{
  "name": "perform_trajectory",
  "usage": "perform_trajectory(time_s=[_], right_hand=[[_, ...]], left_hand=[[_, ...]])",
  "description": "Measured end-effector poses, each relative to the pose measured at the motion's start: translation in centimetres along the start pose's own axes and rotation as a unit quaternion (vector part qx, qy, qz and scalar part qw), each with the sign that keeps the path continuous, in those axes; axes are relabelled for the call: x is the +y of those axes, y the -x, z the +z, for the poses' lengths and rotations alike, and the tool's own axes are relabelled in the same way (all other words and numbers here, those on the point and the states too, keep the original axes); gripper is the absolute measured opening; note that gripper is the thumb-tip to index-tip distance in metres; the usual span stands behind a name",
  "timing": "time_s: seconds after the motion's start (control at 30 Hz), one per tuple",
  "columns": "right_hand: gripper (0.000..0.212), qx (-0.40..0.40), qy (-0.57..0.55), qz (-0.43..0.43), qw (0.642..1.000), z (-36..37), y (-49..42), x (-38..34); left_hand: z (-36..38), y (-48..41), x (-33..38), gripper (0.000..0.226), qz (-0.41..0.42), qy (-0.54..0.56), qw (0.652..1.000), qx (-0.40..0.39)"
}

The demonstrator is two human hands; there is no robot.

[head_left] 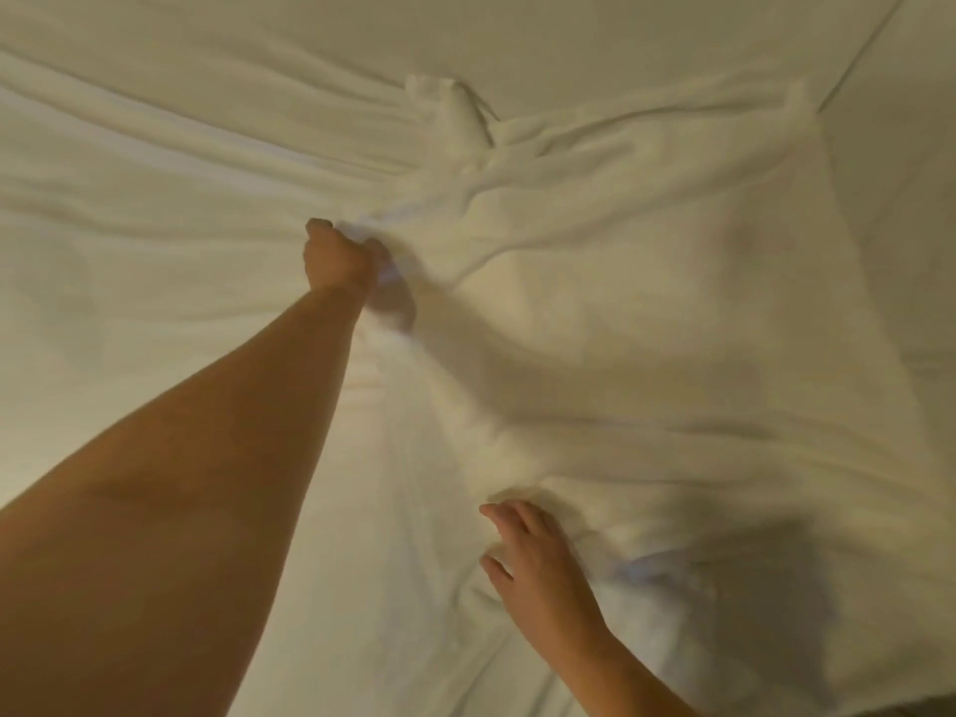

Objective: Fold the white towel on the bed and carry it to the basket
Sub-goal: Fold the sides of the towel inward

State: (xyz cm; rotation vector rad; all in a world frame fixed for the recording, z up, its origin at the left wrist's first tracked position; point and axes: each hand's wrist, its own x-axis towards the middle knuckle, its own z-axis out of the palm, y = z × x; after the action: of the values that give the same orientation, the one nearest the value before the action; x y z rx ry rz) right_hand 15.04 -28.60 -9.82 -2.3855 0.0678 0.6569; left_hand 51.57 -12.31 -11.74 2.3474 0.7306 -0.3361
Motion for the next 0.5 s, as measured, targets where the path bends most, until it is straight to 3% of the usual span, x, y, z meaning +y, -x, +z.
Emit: perform_trajectory(time_s=[0.1,0.23,0.43,0.5], right_hand=[[0.050,-0.041,0.044,-0.005,0.998,1.7,-0.2,-1.0],[0.047,-0.055,0.092,0.011,0.994,3.0,-0.6,-1.7],[0.045,-0.048,0.136,0.027,0.989,3.5,-1.0,-3.2],[0.045,-0.039,0.146,0.038,0.988,3.3,-1.1,-4.3]], left_hand=[[-0.4,-1.2,-0.4,0.044,-0.052,0.128,0.989,-0.048],[-0.2,-1.7,0.1,0.035,-0.064,0.168,0.979,-0.101],[0.1,-1.0,2.5,0.039,0.034,0.137,0.987,-0.071],[-0.4,-0.8,3.4,0.030,0.068,0.113,0.990,-0.056]])
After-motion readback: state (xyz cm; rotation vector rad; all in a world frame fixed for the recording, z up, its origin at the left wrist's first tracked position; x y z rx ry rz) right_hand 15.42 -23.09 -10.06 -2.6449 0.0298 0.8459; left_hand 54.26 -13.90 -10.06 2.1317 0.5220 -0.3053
